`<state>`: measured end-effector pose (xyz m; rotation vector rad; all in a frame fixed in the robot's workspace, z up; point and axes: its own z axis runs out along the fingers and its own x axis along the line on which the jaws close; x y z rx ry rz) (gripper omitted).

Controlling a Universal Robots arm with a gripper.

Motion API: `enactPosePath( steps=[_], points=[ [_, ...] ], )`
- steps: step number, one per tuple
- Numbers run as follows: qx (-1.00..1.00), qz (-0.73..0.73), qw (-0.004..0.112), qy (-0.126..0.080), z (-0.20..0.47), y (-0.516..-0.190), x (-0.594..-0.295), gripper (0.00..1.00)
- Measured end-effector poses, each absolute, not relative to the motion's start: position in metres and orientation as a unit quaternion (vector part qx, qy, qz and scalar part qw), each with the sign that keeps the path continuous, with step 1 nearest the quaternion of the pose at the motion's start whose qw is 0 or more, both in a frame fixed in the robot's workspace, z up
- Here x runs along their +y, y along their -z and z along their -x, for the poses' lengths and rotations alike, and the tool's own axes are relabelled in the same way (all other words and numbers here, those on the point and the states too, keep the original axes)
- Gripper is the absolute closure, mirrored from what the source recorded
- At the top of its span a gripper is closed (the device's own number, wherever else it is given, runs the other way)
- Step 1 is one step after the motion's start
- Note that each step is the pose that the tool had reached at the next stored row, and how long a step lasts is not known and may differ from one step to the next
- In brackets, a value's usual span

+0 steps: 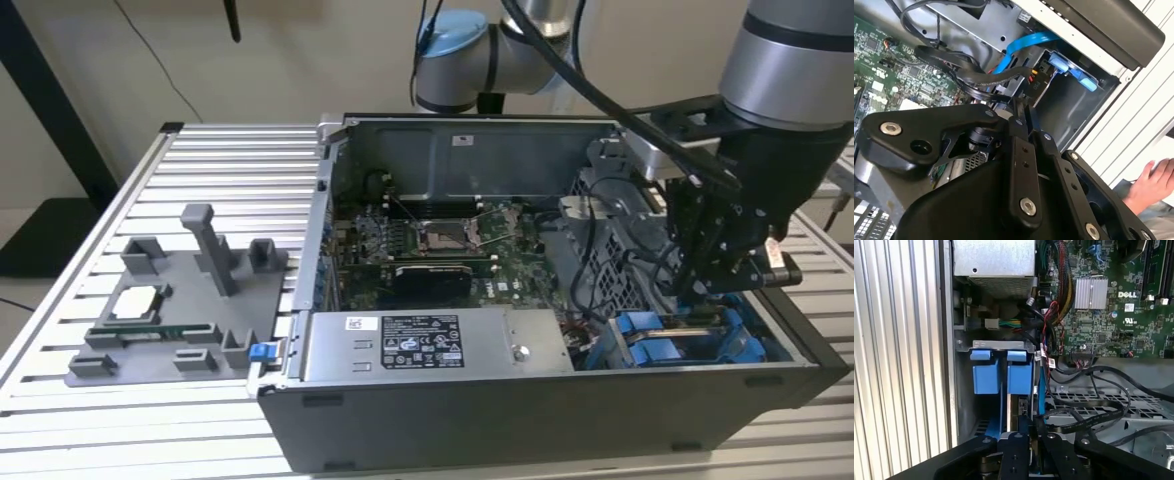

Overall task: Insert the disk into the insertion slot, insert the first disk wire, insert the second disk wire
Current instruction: 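Insert the second disk wire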

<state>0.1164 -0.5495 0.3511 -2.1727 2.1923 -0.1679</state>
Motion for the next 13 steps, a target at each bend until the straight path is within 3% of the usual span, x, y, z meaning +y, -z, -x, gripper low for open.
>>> enactPosePath(
  steps=[13],
  points=[
    [0.71,0.702,0.025,0.054,-0.1166,-0.343,-0.5518,1.0]
  ],
)
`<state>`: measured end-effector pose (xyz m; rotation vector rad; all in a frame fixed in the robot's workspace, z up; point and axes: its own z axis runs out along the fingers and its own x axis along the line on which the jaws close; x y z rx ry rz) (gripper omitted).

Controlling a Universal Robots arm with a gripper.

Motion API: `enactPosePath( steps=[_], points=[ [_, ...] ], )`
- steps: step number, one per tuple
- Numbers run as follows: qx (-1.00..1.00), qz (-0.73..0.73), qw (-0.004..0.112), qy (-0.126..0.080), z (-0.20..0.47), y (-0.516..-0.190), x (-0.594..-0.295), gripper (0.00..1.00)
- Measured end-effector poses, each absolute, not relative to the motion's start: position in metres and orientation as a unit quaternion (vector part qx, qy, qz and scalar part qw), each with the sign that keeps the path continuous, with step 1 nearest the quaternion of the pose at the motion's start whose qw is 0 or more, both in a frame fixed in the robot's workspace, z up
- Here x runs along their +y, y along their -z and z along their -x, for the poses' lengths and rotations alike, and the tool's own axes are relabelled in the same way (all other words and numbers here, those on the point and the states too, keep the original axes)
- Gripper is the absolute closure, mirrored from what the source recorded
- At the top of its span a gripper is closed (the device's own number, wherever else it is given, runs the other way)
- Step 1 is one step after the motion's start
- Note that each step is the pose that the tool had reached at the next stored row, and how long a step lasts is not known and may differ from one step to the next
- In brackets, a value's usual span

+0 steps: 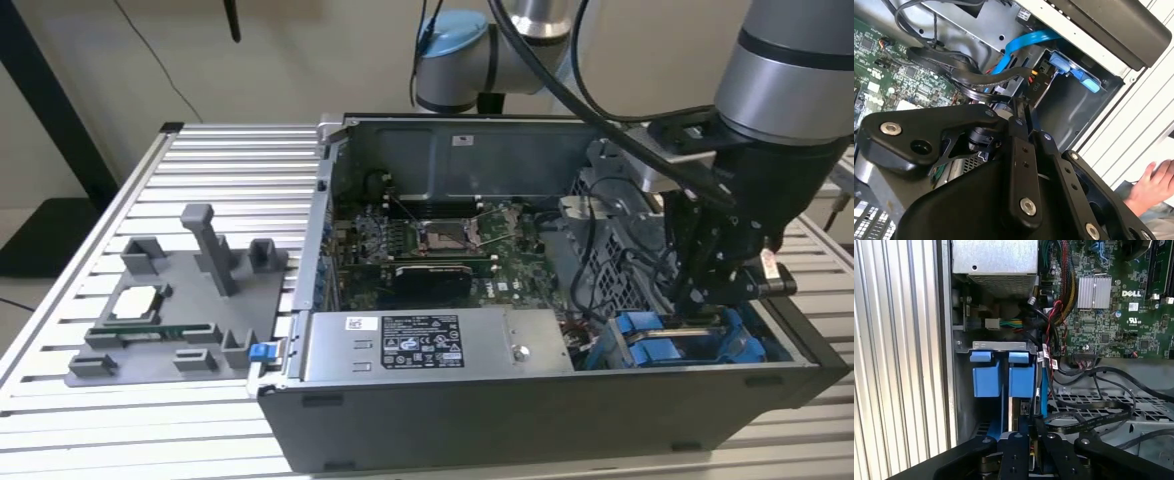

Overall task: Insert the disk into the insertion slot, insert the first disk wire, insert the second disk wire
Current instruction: 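Insert the second disk wire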

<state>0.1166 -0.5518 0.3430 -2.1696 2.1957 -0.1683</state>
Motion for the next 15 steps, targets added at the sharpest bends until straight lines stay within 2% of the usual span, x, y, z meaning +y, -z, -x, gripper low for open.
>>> enactPosePath(
  steps=[15],
  points=[
    [0.71,0.702,0.025,0.055,-0.1177,-0.3351,-0.5518,1.0]
  ],
)
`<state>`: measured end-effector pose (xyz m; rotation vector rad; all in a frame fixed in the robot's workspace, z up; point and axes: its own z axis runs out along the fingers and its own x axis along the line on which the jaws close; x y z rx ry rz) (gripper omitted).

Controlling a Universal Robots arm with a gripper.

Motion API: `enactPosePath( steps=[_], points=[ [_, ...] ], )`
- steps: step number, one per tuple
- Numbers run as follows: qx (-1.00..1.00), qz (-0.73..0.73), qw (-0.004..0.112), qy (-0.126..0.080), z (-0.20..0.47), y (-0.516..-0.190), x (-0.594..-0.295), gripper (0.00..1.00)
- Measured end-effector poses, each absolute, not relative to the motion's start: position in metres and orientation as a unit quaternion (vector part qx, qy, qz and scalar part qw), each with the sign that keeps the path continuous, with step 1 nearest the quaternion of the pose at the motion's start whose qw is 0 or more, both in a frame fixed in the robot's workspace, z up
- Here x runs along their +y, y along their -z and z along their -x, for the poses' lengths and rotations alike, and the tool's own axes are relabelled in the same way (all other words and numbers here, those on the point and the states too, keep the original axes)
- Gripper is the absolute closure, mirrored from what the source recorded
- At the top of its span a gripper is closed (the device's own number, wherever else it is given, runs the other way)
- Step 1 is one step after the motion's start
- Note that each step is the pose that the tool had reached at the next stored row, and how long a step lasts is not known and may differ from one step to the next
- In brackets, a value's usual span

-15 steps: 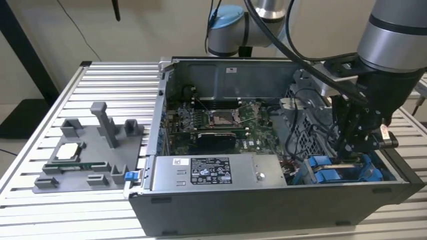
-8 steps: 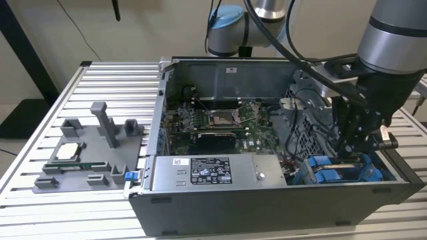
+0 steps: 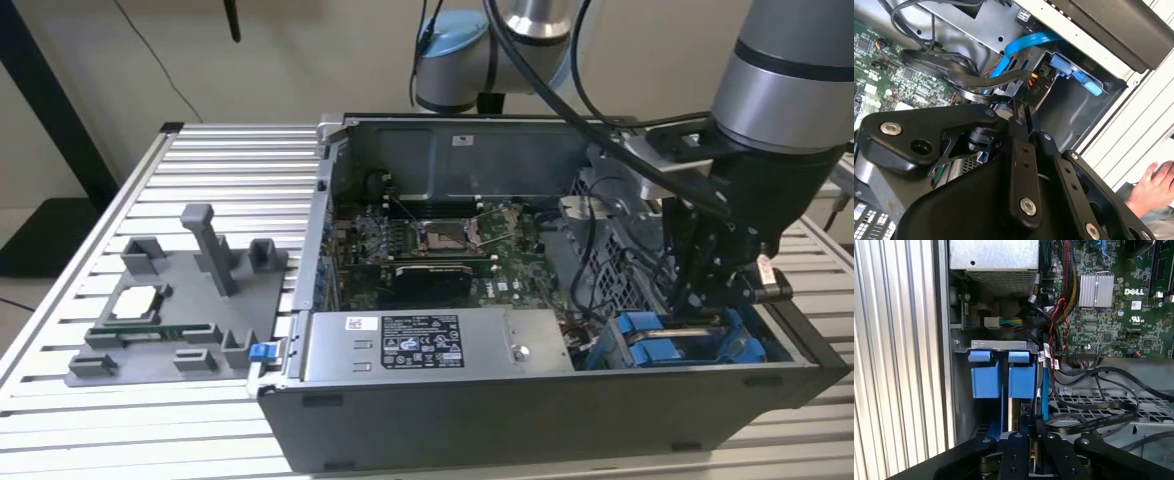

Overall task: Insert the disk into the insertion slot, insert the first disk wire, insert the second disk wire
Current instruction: 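Insert the second disk wire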

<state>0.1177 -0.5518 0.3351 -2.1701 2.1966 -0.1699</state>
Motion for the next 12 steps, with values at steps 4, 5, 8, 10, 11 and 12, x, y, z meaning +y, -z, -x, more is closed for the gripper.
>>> enactPosePath(
  steps=[4,5,8,10,11,12],
  points=[
    [0.71,0.701,0.025,0.054,-0.118,-0.334,-0.552,0.0],
    [0.71,0.701,0.025,0.055,-0.118,-0.337,-0.552,0.0],
    [0.711,0.701,0.024,0.054,-0.118,-0.35,-0.552,0.0],
    [0.711,0.701,0.024,0.054,-0.118,-0.357,-0.552,0.0],
    [0.711,0.701,0.024,0.055,-0.118,-0.361,-0.552,0.0],
    [0.711,0.701,0.024,0.055,-0.118,-0.366,-0.552,0.0]
  ],
)
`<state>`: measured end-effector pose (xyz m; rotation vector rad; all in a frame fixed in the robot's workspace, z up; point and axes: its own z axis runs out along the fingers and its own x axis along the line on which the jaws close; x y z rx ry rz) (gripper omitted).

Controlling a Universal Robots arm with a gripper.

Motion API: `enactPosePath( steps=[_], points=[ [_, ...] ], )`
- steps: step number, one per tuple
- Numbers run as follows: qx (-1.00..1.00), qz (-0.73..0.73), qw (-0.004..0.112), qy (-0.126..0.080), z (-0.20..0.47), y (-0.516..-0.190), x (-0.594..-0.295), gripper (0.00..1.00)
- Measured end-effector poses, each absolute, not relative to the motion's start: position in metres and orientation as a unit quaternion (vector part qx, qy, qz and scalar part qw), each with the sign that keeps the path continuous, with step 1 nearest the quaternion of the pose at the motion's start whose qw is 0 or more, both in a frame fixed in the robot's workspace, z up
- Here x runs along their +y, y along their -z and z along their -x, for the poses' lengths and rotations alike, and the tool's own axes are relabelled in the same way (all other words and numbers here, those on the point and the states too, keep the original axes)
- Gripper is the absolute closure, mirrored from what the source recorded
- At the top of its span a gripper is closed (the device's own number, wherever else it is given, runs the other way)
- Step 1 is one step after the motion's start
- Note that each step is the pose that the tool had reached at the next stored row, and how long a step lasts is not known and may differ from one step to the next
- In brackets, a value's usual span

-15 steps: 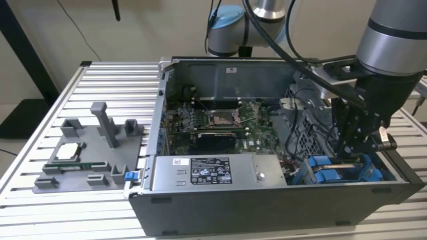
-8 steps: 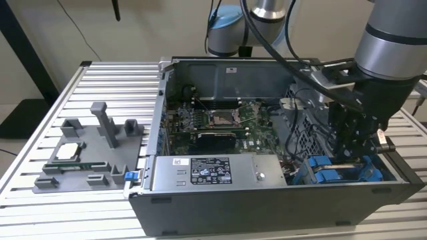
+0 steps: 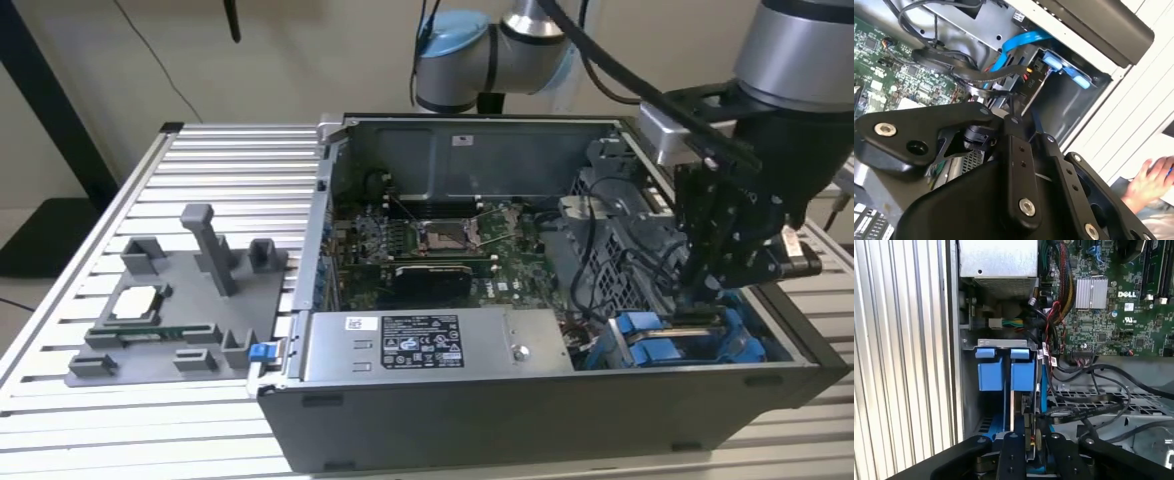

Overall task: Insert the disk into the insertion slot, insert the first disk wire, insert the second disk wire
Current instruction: 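Insert the second disk wire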

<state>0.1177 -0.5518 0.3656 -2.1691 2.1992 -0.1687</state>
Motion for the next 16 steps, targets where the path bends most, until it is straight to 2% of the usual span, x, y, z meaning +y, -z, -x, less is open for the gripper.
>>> enactPosePath(
  steps=[5,8,10,16],
  points=[
    [0.711,0.701,0.022,0.053,-0.1198,-0.3719,-0.5518,0.0],
    [0.711,0.702,0.007,0.037,-0.1262,-0.372,-0.5518,0.0],
    [0.711,0.702,0.001,0.032,-0.127,-0.3731,-0.5518,0.0],
    [0.711,0.702,0.003,0.03,-0.127,-0.3732,-0.5518,0.0]
  ],
)
